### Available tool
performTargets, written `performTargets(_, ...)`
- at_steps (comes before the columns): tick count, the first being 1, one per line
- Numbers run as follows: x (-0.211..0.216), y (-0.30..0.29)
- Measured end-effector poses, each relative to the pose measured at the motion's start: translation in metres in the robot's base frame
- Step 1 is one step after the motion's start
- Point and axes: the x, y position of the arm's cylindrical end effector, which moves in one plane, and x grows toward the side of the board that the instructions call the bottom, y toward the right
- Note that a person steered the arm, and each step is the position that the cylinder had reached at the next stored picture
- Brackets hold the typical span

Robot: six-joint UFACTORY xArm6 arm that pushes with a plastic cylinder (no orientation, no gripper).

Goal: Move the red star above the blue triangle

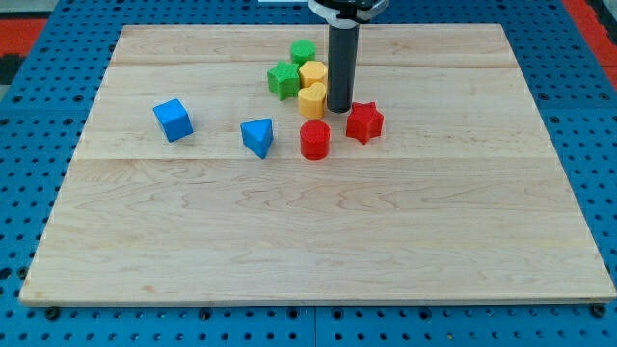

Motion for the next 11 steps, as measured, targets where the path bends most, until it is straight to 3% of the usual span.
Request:
performTargets(1, 0.02, -0.005)
performTargets(3, -0.012, -0.026)
performTargets(4, -0.022, 0.053)
performTargets(5, -0.024, 0.081)
performTargets(11, -0.02, 0.103)
